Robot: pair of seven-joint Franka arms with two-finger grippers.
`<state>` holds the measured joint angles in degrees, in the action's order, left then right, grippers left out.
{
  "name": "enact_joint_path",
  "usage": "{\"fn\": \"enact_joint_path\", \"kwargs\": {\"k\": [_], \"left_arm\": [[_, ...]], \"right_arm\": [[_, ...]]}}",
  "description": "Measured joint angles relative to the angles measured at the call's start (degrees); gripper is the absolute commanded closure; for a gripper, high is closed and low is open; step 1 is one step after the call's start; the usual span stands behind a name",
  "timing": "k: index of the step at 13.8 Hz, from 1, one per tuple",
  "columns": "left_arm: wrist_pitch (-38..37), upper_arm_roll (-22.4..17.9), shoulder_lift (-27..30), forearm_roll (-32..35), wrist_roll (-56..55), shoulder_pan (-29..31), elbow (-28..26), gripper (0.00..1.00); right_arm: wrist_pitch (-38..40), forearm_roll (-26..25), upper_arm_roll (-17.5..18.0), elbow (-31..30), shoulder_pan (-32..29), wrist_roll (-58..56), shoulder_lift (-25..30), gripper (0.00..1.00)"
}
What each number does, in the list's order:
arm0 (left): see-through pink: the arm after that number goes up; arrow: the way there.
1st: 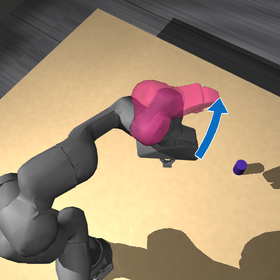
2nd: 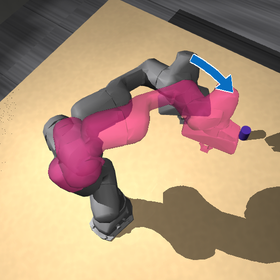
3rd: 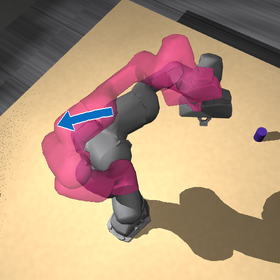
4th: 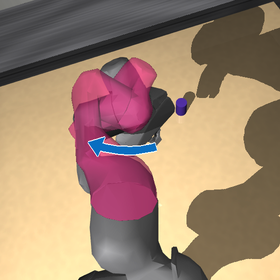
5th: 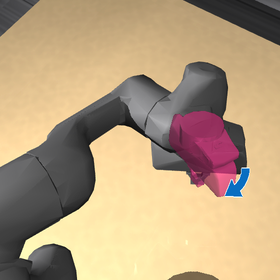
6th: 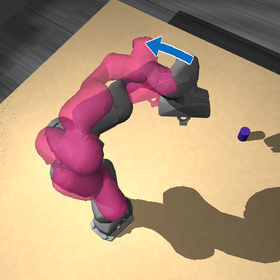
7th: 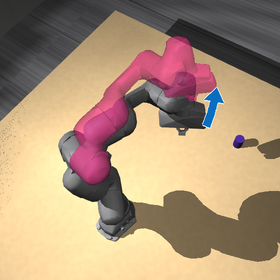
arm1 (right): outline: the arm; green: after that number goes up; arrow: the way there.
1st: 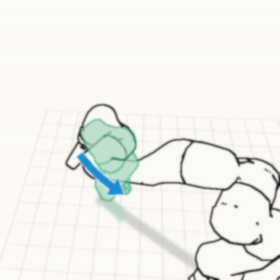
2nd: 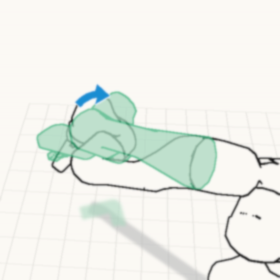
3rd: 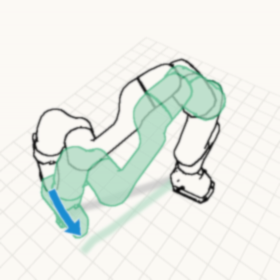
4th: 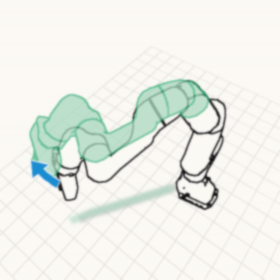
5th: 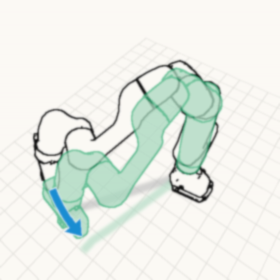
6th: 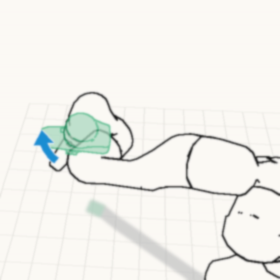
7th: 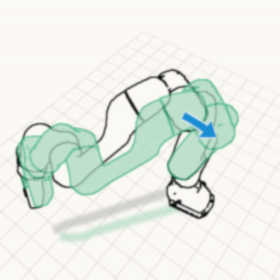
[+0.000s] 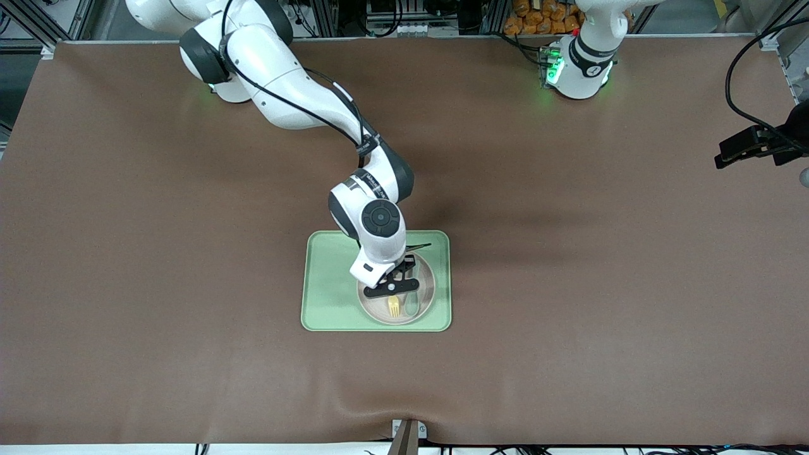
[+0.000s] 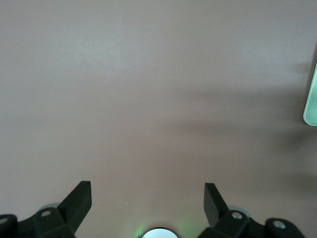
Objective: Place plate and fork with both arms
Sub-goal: 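Lift the yellow fork and place it on the tray beside the plate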
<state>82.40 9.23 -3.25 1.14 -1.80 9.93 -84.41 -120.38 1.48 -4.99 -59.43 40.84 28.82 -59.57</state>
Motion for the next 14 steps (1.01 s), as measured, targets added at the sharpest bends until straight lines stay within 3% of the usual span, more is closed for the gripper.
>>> {"fn": "enact_joint_path", "kwargs": {"k": [8, 14], "left_arm": [[0.1, 0.0, -0.1, 0.0, 0.0, 0.0, 0.0, 0.00], [0.3, 0.0, -0.1, 0.0, 0.0, 0.0, 0.0, 0.00]], "right_arm": [[8.7, 1.8, 0.5, 2.0, -7.1, -3.3, 5.8, 0.93], [9.3, 1.8, 0.3, -2.1, -8.7, -3.8, 6.0, 0.93]]}}
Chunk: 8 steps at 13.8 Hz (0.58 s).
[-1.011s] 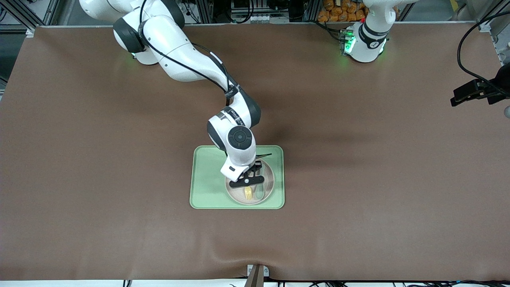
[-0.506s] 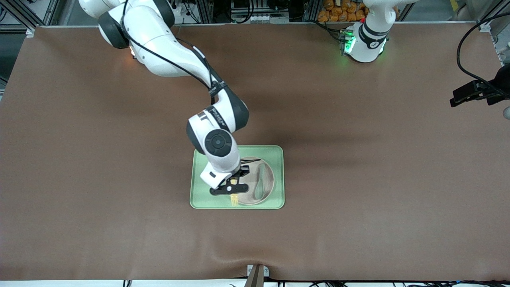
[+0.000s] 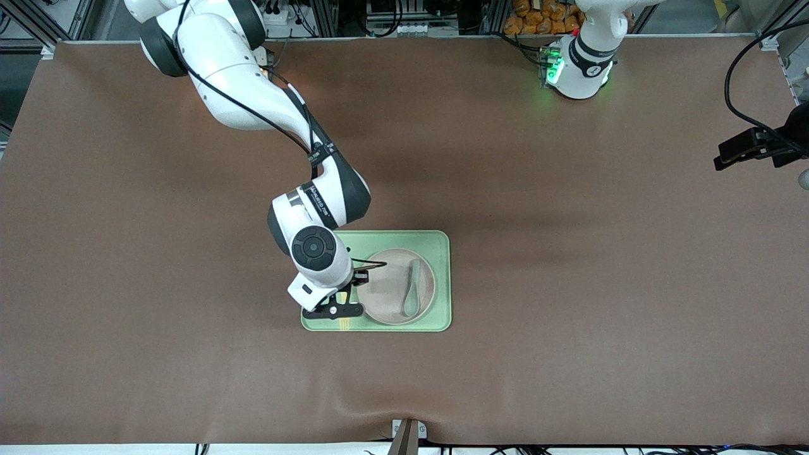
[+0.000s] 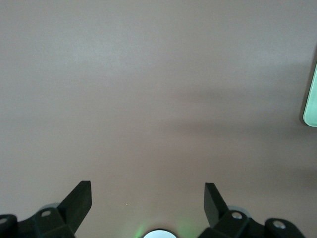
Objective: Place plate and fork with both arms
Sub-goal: 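Lift the yellow fork and place it on the tray beside the plate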
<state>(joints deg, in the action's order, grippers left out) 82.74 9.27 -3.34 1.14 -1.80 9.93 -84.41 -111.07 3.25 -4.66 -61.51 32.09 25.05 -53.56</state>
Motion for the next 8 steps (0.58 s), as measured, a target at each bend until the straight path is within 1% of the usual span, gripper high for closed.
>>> {"fn": "enact_joint_path", "kwargs": {"k": [3, 8], "left_arm": [[0.1, 0.0, -0.1, 0.0, 0.0, 0.0, 0.0, 0.00], [0.1, 0.0, -0.2, 0.0, 0.0, 0.0, 0.0, 0.00]], "right_arm": [[-0.6, -0.2, 0.0, -2.2, -0.2, -0.2, 0.1, 0.91], [-4.1, -0.5, -0.2, -6.8, -0.6, -1.2, 1.1, 0.91]]}}
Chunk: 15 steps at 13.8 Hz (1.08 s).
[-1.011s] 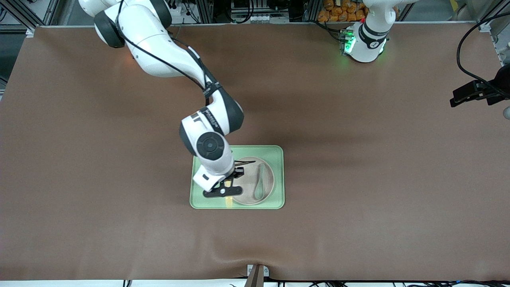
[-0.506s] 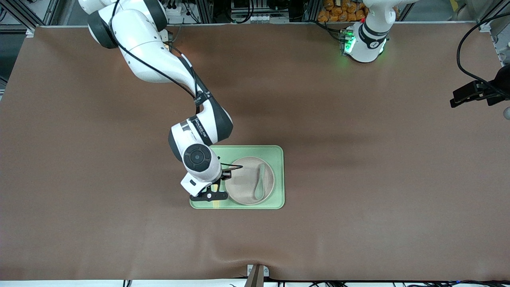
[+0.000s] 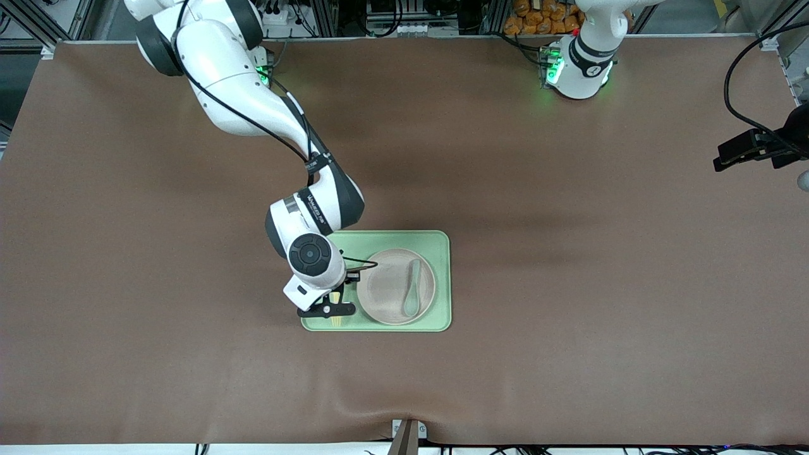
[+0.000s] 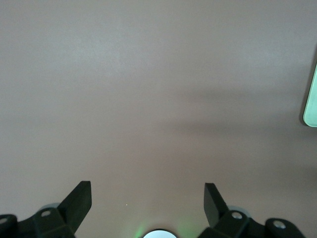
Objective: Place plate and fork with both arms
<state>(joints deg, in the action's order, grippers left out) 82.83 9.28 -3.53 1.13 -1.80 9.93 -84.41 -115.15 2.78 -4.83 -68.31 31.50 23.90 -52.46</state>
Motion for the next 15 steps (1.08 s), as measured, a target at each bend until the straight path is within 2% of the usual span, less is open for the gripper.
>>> {"fn": "enact_joint_path", "kwargs": {"k": [2, 3, 4, 5, 10, 15], "left_arm": [[0.0, 0.0, 0.0, 0.0, 0.0, 0.0, 0.0, 0.00], [0.0, 0.0, -0.1, 0.0, 0.0, 0.0, 0.0, 0.00], [0.0, 0.0, -0.1, 0.0, 0.0, 0.0, 0.0, 0.00], [0.0, 0.0, -0.1, 0.0, 0.0, 0.0, 0.0, 0.00], [0.0, 0.0, -0.2, 0.0, 0.0, 0.0, 0.0, 0.00], [0.0, 0.0, -0.3, 0.0, 0.0, 0.0, 0.0, 0.00]], "right_arm": [[-3.1, 0.0, 0.0, -3.7, 0.0, -0.1, 1.1, 0.87], [-4.4, 0.0, 0.0, -5.4, -0.1, -0.2, 1.6, 0.72], [-5.1, 0.0, 0.0, -6.6, -0.1, -0.2, 2.0, 0.29], [-5.4, 0.0, 0.0, -7.3, -0.1, -0.2, 2.2, 0.02], [-4.1, 0.0, 0.0, -7.5, -0.2, -0.2, 4.8, 0.00], [-2.2, 0.1, 0.0, -6.9, -6.6, -0.8, 13.2, 0.00]]}}
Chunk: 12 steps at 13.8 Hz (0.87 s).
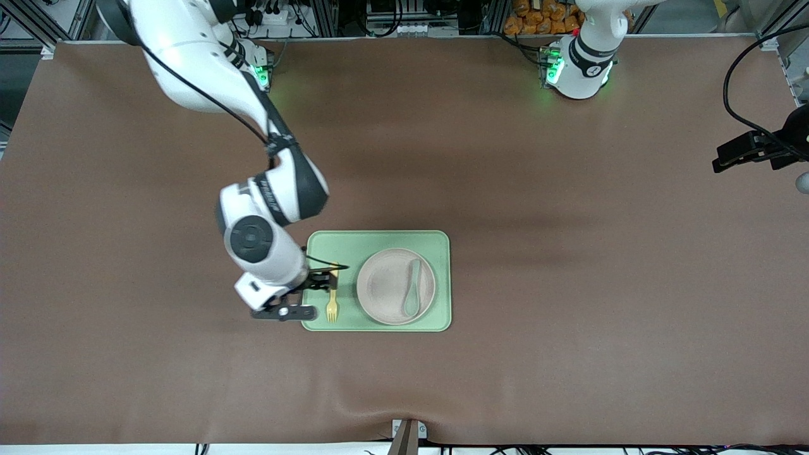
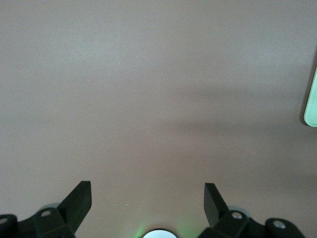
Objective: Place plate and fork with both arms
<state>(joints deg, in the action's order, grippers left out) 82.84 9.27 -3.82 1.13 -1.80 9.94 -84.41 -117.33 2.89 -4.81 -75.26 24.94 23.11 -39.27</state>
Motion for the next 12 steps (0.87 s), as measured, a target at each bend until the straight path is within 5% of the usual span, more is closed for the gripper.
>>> {"fn": "enact_joint_path", "kwargs": {"k": [12], "left_arm": [[0.0, 0.0, -0.1, 0.0, 0.6, 0.0, 0.0, 0.00]], "right_arm": [[15.9, 0.1, 0.0, -0.1, -14.0, -6.0, 14.4, 0.00]]}}
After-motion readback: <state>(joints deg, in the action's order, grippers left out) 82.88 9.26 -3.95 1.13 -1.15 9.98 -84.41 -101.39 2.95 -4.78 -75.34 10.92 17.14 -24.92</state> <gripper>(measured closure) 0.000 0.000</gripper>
